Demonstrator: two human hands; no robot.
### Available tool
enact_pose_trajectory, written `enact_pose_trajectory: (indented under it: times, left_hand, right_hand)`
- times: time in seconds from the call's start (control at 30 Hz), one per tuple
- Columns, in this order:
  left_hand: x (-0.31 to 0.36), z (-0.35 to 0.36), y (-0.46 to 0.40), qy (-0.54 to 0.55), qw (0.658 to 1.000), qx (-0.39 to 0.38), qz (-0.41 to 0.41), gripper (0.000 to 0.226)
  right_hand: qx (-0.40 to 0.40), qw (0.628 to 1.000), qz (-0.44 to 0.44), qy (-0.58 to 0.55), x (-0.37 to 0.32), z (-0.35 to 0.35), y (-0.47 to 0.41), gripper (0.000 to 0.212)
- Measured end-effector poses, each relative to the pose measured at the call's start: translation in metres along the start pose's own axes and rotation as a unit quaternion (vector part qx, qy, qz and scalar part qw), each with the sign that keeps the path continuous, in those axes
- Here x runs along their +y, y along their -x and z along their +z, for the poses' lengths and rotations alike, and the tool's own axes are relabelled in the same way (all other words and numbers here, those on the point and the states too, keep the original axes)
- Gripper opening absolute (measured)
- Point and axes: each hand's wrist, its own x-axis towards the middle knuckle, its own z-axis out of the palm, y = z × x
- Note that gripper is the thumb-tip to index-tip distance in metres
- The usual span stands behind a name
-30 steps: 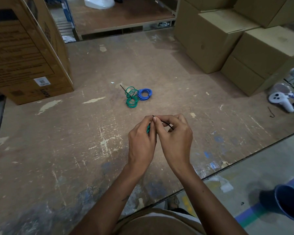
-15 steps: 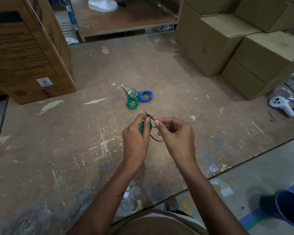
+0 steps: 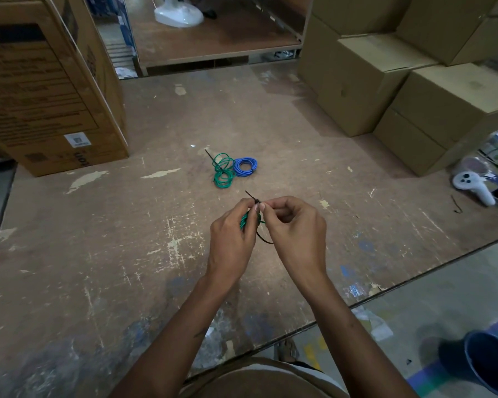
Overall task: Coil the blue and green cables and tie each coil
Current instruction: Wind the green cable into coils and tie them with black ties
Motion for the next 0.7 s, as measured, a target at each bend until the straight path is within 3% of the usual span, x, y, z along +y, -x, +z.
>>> enact_pose_trajectory:
  times: [0.17, 0.4, 0.7]
  left_hand:
    - [0.008, 0.002, 0.008, 0.011, 1.000, -0.002, 0.015, 0.014]
    - [0.012, -0.004, 0.002, 0.039, 0.998, 0.044, -0.030, 0.014]
    - [0.011, 0.004, 0.006, -0.012, 0.999, 0.015, 0.038, 0.012]
  right_hand:
    - [0.010, 0.997, -0.051, 0.054, 0.000, 0.001, 0.001, 0.006]
    - [-0.041, 0.999, -0.009, -0.020, 0.003, -0.011, 0.009, 0.015]
    - [-0.035, 0.999, -0.003, -0.037, 0.003, -0.017, 0.008, 0.007]
